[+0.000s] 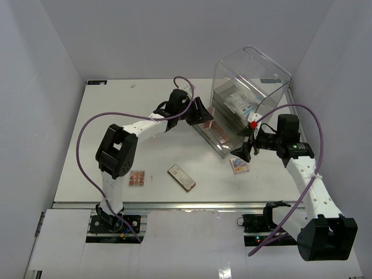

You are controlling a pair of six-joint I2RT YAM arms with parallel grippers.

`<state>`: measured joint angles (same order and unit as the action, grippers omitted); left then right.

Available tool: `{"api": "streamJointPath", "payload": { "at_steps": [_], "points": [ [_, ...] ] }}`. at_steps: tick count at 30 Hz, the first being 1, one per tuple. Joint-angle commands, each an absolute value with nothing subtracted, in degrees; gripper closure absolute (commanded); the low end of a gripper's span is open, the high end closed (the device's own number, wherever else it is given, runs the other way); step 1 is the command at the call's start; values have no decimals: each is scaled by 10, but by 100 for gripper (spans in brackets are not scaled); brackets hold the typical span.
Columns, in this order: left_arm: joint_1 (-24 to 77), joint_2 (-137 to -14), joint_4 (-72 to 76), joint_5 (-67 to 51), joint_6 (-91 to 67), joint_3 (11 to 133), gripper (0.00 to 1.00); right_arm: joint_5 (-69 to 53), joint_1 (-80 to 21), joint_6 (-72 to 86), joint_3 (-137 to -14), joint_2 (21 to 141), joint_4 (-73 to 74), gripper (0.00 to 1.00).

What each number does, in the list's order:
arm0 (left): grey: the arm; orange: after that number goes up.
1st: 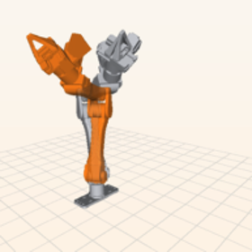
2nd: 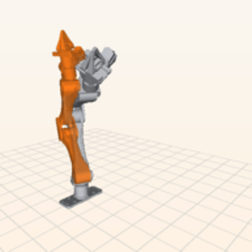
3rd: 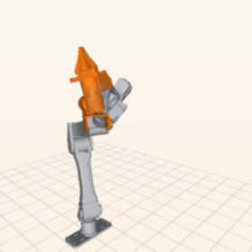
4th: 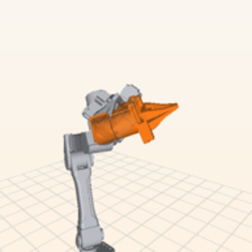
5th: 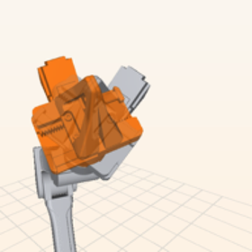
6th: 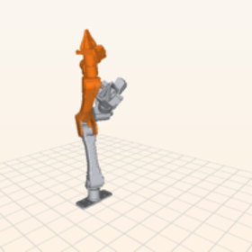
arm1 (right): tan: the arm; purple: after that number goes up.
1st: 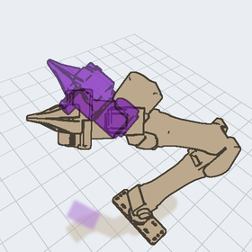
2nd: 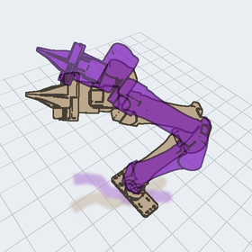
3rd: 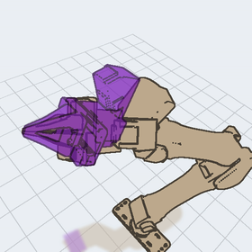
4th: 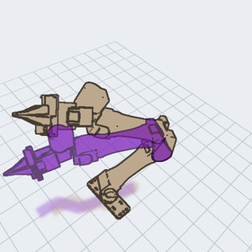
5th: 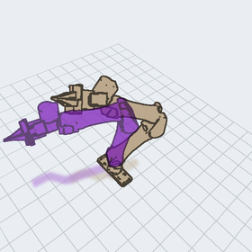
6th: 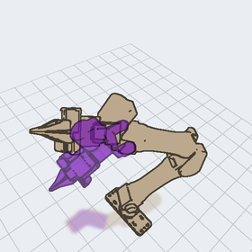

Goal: Organize the makeup

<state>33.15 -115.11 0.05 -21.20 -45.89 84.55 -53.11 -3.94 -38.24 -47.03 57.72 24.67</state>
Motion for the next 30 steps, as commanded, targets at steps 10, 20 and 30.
{"api": "streamJointPath", "payload": {
  "at_steps": [10, 20, 30],
  "points": [
    [346, -1214, 3, -218, -475, 963, 31, -556, -24, -383, -470, 565, 229, 7],
    [346, -1183, -26, -210, -437, 965, 27, -562, -8, -382, -465, 571, 230, 7],
    [316, -906, -65, -158, -237, 748, 2, -485, -7, -481, -438, 555, 317, 6]
  ]
}}
